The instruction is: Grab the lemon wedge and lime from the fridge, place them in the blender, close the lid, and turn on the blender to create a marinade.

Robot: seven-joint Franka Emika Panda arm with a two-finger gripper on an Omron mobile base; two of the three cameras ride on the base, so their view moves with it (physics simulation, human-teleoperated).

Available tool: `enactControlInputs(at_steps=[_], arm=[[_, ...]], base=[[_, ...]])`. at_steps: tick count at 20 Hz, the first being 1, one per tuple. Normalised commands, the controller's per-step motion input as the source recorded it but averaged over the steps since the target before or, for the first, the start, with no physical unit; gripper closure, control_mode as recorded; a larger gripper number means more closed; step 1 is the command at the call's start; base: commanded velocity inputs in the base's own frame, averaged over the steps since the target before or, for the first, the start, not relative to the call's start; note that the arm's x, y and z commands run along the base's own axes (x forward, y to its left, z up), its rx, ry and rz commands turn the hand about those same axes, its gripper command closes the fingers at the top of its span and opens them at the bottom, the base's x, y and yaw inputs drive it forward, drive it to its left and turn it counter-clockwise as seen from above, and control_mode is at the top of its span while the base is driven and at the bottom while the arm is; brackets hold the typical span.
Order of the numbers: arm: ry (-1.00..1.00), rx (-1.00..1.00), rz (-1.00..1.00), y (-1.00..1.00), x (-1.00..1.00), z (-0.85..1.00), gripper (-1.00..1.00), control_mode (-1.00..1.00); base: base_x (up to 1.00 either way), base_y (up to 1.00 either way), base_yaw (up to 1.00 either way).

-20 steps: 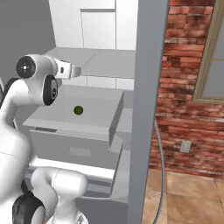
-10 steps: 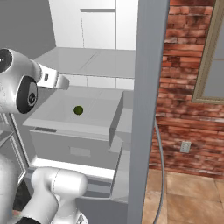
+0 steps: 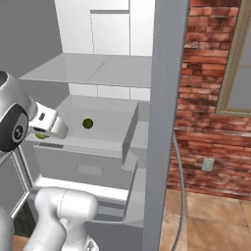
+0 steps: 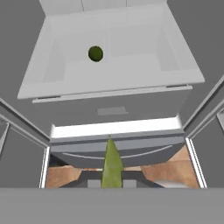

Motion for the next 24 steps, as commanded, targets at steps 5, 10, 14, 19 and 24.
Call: enactControlInputs(at_steps=[5,10,14,19,24], arm=[[0.00,0.00,0.00,-0.03,-0.18,-0.32,1.00,-1.00],[0.00,0.00,0.00,0.00,0.00,0.00,1.00,-1.00],[0.00,0.00,0.00,0.00,-0.05,0.00,1.00,1.00],[0.00,0.00,0.00,0.00,0.00,0.00,1.00,1.00],[0.00,0.00,0.00,0.00,0.00,0.00,1.00,1.00]], base=[[0.00,0.00,0.00],[0.00,0.00,0.00],[-0.06,0.00,0.00],[-0.64,0.00,0.00],[-0.85,0.00,0.00]])
